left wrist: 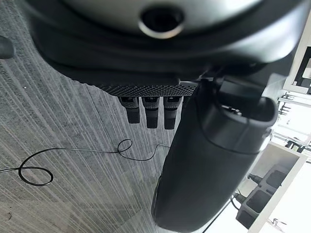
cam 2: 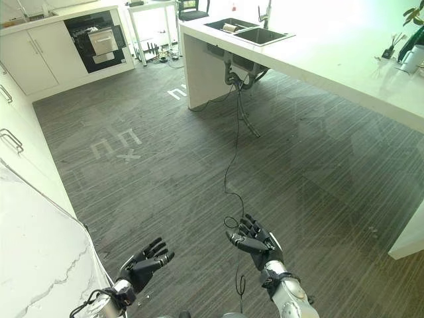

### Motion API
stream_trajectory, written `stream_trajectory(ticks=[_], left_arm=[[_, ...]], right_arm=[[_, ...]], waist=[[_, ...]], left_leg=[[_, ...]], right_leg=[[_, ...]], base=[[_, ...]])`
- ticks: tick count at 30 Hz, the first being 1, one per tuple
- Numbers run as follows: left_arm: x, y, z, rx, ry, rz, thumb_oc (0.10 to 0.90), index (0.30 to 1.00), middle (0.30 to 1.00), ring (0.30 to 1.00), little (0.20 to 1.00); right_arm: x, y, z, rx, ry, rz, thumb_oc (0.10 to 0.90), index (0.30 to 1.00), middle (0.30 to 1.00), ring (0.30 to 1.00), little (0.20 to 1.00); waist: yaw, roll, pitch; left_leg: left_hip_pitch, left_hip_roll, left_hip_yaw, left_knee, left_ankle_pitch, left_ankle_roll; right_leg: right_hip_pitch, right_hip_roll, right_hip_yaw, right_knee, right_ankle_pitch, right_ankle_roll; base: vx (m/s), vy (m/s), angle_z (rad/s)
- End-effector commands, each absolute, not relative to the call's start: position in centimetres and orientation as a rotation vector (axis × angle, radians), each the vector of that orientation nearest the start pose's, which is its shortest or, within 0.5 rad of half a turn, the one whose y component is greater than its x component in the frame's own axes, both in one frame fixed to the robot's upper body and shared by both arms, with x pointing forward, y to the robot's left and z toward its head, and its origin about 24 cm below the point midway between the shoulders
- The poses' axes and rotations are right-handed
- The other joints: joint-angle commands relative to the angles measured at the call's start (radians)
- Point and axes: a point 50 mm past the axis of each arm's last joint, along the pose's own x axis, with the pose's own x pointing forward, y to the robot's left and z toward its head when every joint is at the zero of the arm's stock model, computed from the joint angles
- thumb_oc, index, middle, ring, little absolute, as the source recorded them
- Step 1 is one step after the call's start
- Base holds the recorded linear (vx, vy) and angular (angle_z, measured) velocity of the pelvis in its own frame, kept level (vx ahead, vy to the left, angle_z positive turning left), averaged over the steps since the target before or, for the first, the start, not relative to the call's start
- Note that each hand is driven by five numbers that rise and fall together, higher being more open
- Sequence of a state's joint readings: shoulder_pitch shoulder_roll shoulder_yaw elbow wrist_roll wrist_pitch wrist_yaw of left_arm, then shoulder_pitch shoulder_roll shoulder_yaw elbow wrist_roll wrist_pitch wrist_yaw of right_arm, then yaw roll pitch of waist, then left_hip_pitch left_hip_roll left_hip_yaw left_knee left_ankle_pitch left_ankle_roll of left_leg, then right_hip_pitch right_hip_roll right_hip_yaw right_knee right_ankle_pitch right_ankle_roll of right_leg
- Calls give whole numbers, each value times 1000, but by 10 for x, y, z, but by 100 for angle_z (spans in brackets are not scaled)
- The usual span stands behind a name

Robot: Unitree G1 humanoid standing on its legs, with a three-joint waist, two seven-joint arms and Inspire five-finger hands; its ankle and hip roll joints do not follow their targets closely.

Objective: Place the dishes in the dishwasher.

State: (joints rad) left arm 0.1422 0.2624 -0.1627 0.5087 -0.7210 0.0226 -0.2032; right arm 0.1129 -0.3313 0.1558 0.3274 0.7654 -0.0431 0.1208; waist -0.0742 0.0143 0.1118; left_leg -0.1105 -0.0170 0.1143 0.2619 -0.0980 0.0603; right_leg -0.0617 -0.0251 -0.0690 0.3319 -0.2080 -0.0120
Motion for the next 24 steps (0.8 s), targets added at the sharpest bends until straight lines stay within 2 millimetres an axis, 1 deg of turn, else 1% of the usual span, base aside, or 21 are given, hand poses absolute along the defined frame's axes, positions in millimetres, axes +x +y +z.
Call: stream_trajectory(ticks=[1, 2, 6, 9, 12, 15, 24], left_arm=[[161, 210, -116, -6, 725, -26, 800, 900, 900, 900, 900], [151, 211, -125, 35, 772, -13, 800, 900, 900, 900, 900], [143, 212, -133, 61, 809, 46, 800, 900, 900, 900, 900], [145, 213, -133, 112, 806, 56, 800, 900, 900, 900, 900], [148, 213, -132, 153, 798, 53, 800, 900, 900, 900, 900], [150, 212, -132, 219, 793, 44, 800, 900, 900, 900, 900], [152, 208, -131, 294, 769, 25, 800, 900, 900, 900, 900]], right_arm=[[218, -203, -54, 339, 358, 25, 800, 900, 900, 900, 900], [215, -204, -61, 324, 386, 13, 800, 900, 900, 900, 900], [211, -207, -70, 294, 430, 1, 800, 900, 900, 900, 900], [209, -208, -77, 258, 456, -9, 800, 900, 900, 900, 900], [208, -208, -80, 258, 469, -21, 800, 900, 900, 900, 900], [203, -209, -86, 246, 494, -27, 800, 900, 900, 900, 900], [198, -209, -91, 242, 515, -33, 800, 900, 900, 900, 900]], waist=[[16, -19, -39], [16, -20, -42], [14, -18, -37], [18, -18, -40], [21, -18, -41], [22, -17, -42], [24, -18, -47]], left_leg=[[31, 66, 52, 38, -91, -51], [24, 68, 56, 38, -86, -53], [32, 70, 60, 38, -91, -55], [27, 71, 61, 38, -88, -56], [29, 70, 59, 38, -89, -56], [37, 69, 56, 38, -94, -56], [28, 69, 50, 38, -88, -56]], right_leg=[[-33, -54, -48, -32, 66, 78], [-39, -54, -50, -32, 69, 77], [-32, -54, -53, -32, 63, 76], [-34, -54, -56, -32, 64, 74], [-31, -54, -58, -32, 62, 73], [-20, -53, -63, -32, 56, 74], [-27, -51, -61, -32, 59, 73]], base=[[7, -74, -1], [8, -75, -33], [8, -5, -12], [-3, -4, 4], [0, 0, 0], [11, -3, 0], [0, 0, 0]])
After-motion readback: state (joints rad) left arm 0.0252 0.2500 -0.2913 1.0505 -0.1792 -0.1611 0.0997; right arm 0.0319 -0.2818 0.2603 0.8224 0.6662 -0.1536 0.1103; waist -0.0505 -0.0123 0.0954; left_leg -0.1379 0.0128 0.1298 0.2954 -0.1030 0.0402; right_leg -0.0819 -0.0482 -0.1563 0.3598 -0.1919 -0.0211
